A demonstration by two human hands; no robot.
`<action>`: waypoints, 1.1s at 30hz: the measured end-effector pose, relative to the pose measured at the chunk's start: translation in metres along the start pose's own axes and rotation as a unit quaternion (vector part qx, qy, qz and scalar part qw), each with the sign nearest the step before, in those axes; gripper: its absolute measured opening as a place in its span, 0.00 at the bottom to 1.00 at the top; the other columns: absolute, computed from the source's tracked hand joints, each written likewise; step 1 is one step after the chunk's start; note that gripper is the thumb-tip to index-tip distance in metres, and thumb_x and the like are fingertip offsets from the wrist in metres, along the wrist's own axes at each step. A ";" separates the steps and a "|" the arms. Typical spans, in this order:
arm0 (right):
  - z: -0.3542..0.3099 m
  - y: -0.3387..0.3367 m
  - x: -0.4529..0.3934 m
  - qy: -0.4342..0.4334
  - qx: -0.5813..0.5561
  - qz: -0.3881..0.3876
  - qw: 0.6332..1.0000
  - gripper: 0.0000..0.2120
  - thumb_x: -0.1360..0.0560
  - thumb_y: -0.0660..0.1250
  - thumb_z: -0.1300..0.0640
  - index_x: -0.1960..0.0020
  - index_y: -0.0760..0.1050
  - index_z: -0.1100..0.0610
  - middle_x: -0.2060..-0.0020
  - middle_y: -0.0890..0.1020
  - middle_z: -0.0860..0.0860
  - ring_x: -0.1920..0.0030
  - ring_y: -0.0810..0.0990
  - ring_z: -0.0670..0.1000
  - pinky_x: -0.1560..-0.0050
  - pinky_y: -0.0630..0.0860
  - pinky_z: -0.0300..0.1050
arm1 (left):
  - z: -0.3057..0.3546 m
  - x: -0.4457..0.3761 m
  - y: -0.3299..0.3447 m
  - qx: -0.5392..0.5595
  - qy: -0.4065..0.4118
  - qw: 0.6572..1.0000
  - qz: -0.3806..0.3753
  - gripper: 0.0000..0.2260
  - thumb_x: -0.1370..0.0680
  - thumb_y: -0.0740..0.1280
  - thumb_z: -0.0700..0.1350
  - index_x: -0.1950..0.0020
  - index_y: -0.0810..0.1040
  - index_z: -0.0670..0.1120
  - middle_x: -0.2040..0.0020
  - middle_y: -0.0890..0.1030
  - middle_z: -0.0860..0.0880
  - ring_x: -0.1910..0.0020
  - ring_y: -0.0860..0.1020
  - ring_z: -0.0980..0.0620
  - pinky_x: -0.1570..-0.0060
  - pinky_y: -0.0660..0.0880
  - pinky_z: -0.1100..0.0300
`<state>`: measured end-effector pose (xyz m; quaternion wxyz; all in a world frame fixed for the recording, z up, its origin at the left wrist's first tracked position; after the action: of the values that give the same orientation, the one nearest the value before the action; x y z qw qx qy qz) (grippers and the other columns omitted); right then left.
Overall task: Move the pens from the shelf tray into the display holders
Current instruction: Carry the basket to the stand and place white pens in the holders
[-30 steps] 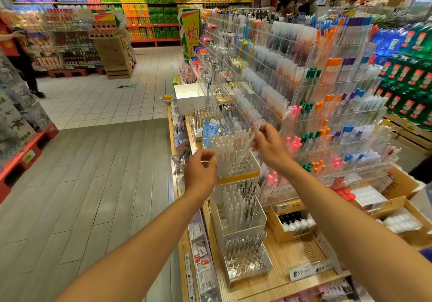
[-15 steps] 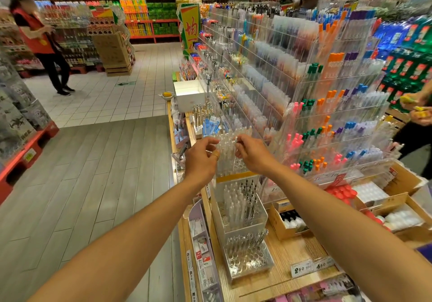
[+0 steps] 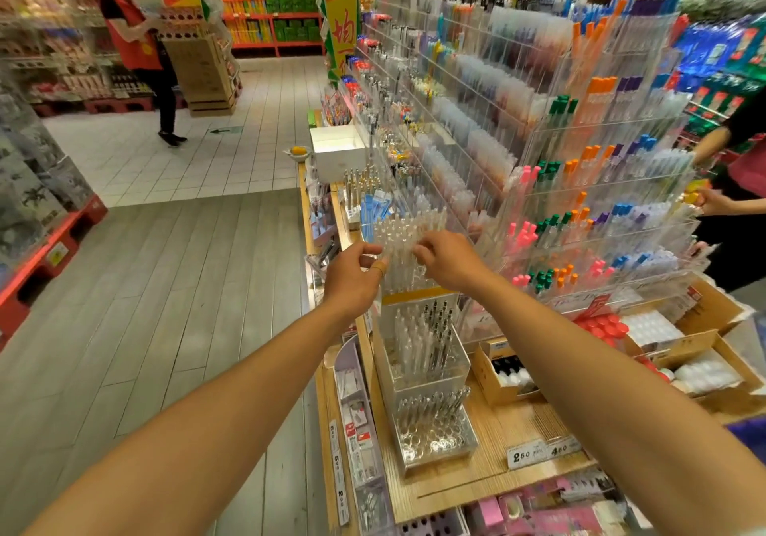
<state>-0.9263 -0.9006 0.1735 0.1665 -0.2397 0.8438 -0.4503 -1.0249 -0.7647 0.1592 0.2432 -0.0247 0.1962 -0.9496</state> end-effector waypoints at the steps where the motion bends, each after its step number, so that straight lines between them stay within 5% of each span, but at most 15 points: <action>1: 0.005 0.002 0.001 0.004 -0.015 0.000 1.000 0.18 0.17 0.59 0.53 0.53 0.78 0.67 0.58 0.82 0.63 0.58 0.81 0.62 0.54 0.76 0.56 | -0.001 0.004 0.000 0.006 -0.005 1.000 -0.008 0.07 0.19 0.66 0.45 0.41 0.77 0.49 0.50 0.80 0.48 0.51 0.81 0.47 0.53 0.80 0.50; 6: 0.026 0.017 0.023 0.023 -0.098 -0.021 0.995 0.15 0.17 0.58 0.53 0.45 0.78 0.62 0.52 0.83 0.55 0.56 0.83 0.54 0.48 0.79 0.54 | -0.014 0.030 -0.004 0.031 -0.033 0.999 -0.017 0.04 0.18 0.65 0.44 0.44 0.77 0.49 0.53 0.80 0.49 0.53 0.81 0.47 0.51 0.80 0.51; 10: 0.037 0.031 0.068 0.039 -0.122 -0.030 0.991 0.16 0.17 0.57 0.51 0.46 0.78 0.61 0.53 0.84 0.53 0.61 0.84 0.48 0.56 0.80 0.49 | -0.044 0.065 -0.003 0.052 -0.079 0.995 -0.043 0.05 0.18 0.63 0.45 0.46 0.79 0.49 0.54 0.82 0.48 0.61 0.79 0.53 0.62 0.78 0.60; 15: 0.058 0.057 0.153 0.071 -0.185 -0.038 0.979 0.15 0.17 0.57 0.51 0.44 0.79 0.59 0.53 0.84 0.53 0.60 0.84 0.48 0.58 0.80 0.47 | -0.083 0.123 0.003 0.071 -0.115 0.988 -0.078 0.07 0.18 0.63 0.44 0.48 0.79 0.44 0.52 0.82 0.44 0.61 0.79 0.51 0.61 0.75 0.57; 19: 0.080 0.084 0.239 0.138 -0.268 -0.056 0.952 0.16 0.17 0.57 0.49 0.40 0.77 0.57 0.53 0.84 0.51 0.65 0.82 0.41 0.67 0.75 0.33 | -0.108 0.185 0.010 0.051 -0.135 0.984 -0.107 0.09 0.17 0.62 0.45 0.47 0.80 0.42 0.53 0.82 0.44 0.58 0.79 0.49 0.58 0.77 0.56; 24: 0.096 0.111 0.336 0.195 -0.294 -0.073 0.933 0.13 0.17 0.56 0.50 0.39 0.76 0.53 0.49 0.83 0.54 0.57 0.83 0.48 0.62 0.79 0.36 | -0.141 0.273 0.026 0.069 -0.198 0.968 -0.141 0.10 0.17 0.62 0.46 0.44 0.80 0.41 0.51 0.82 0.43 0.57 0.79 0.48 0.58 0.77 0.56; 27: 0.108 0.126 0.389 0.225 -0.288 -0.072 0.928 0.14 0.16 0.56 0.52 0.39 0.76 0.57 0.50 0.83 0.55 0.53 0.83 0.53 0.53 0.80 0.47 | -0.163 0.320 0.043 0.085 -0.244 0.954 -0.150 0.09 0.17 0.62 0.44 0.46 0.79 0.41 0.53 0.82 0.43 0.60 0.78 0.49 0.63 0.75 0.59; 33: 0.162 0.161 0.474 0.280 -0.335 -0.081 0.896 0.12 0.17 0.57 0.50 0.44 0.76 0.55 0.52 0.84 0.53 0.64 0.80 0.47 0.58 0.77 0.45 | -0.208 0.399 0.092 0.094 -0.316 0.930 -0.163 0.08 0.17 0.62 0.44 0.45 0.79 0.42 0.54 0.82 0.45 0.61 0.78 0.50 0.63 0.75 0.59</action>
<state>-1.2802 -1.1967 -0.0795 -0.2040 -0.2131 0.9340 -0.2016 -1.3646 -0.9516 -0.0870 0.1358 -0.3318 0.0125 -0.9334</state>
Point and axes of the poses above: each hand's wrist, its own x-axis away from the middle knuckle, its own y-axis out of the palm, z = x × y, the point moved 10 cm from there along -x, towards the middle knuckle
